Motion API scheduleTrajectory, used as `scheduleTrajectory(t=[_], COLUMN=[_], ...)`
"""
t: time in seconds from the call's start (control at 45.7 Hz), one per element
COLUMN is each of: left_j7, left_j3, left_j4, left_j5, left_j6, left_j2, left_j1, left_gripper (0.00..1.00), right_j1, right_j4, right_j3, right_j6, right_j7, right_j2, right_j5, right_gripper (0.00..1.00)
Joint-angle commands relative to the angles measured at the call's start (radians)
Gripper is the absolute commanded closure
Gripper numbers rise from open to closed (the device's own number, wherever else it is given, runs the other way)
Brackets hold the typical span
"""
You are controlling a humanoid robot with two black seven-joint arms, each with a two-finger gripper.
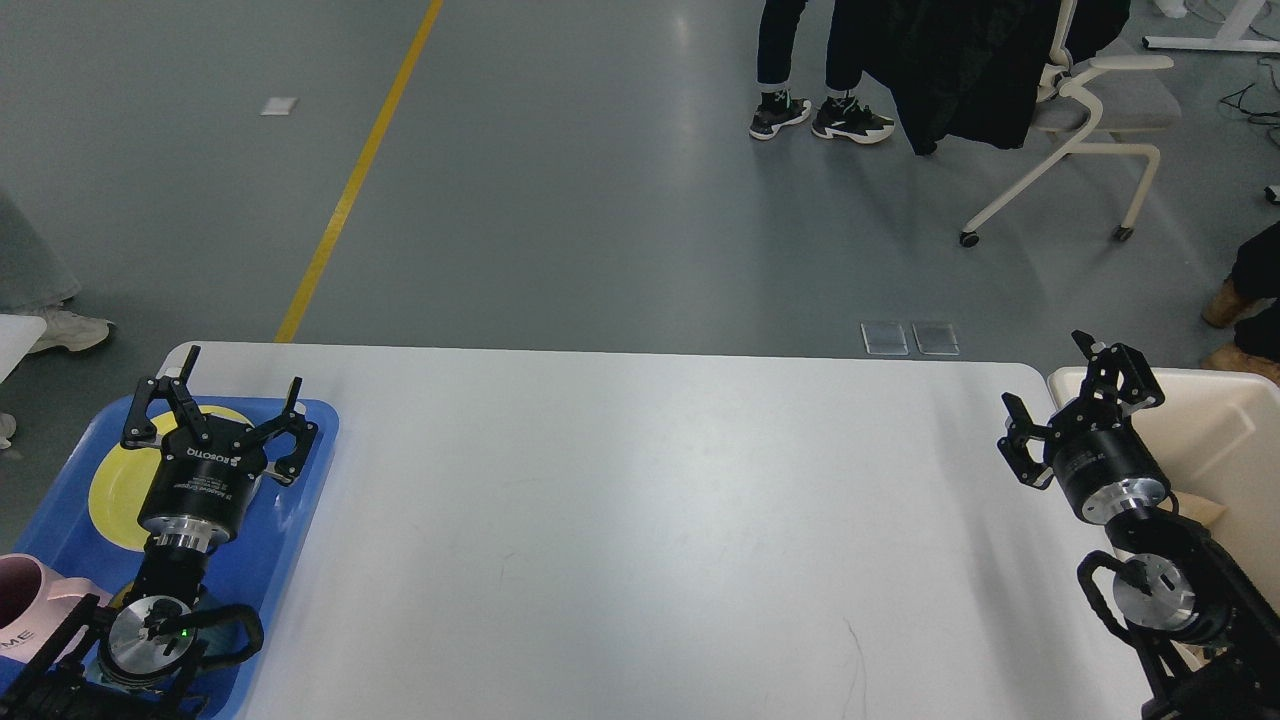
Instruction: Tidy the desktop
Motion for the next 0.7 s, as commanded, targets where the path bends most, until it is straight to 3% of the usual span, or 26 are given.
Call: scheduleTrajectory(t=[0.0, 0.153, 0.372, 0.679], left_j7=[0.002, 0.002, 0.002, 0.002], left_j3=[0.0, 0.0, 0.0, 0.0], left_j4=[0.0, 0.0, 0.0, -0.001], left_j5=[0.0, 0.0, 0.0, 0.0], left_j6=[0.0, 0.0, 0.0, 0.001], left_j2=[-0.001, -0.001, 0.001, -0.001], left_j1=[0.0, -0.002, -0.002, 0.0], left_gripper=[0.04, 0.04, 0.04, 0.04], right_j1=[-0.007, -0.006, -0.01, -0.023], right_j4=[-0.008, -0.006, -0.003, -0.002], right_j3=[0.005, 0.008, 0.012, 0.006], right_j6=[-0.001, -0.007, -0.012, -0.004], right_j7=[0.003, 0.029, 0.111, 0.115], right_j2=[0.016, 0.028, 0.045, 0.057], right_j5=[-0.003, -0.003, 0.016, 0.114], right_gripper=[0.0, 0.0, 0.0, 0.0])
